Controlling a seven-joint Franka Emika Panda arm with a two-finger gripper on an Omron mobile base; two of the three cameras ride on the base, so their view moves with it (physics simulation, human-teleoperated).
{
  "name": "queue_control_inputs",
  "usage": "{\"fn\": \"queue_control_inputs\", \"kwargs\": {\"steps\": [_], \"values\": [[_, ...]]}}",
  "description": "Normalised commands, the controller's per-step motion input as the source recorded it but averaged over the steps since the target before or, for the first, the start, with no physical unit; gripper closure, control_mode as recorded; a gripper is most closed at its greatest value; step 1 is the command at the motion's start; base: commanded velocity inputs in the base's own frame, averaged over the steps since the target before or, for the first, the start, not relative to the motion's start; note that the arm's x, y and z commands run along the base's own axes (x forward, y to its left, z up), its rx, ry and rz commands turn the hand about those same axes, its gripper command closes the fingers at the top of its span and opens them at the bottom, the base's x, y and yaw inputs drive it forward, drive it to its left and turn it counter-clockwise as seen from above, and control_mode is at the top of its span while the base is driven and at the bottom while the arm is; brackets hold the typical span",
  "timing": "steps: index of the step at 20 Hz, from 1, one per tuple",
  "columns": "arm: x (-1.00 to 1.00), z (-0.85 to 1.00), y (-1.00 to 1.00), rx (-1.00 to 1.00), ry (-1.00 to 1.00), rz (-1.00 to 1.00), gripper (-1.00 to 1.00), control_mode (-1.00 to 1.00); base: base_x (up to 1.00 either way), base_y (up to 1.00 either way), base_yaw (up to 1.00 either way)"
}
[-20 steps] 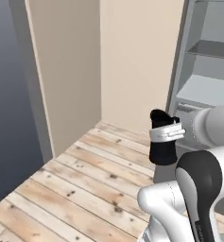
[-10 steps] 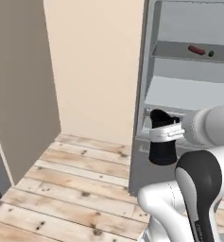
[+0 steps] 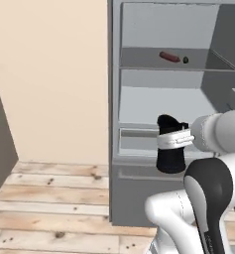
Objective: Move the sausage and pickle from the second highest shelf to the top shelf to make space. Then, place the pitcher from the counter on the cleared second highest shelf.
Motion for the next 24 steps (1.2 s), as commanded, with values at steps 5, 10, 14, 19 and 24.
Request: {"fn": "queue_control_inputs", "kwargs": {"steps": [5,10,14,19,24], "values": [[0.0,0.0,0.0,0.0,0.0,0.0,1.0,1.0,0.61,0.0,-0.4],[0.0,0.0,0.0,0.0,0.0,0.0,1.0,1.0,0.57,0.0,-0.36],[0.0,0.0,0.0,0.0,0.0,0.0,1.0,1.0,0.5,0.0,-0.29],[0.0,0.0,0.0,0.0,0.0,0.0,1.0,1.0,0.27,0.0,-0.22],[0.01,-0.14,0.0,0.0,-0.02,-0.01,1.0,-1.0,0.03,0.0,-0.06]]}}
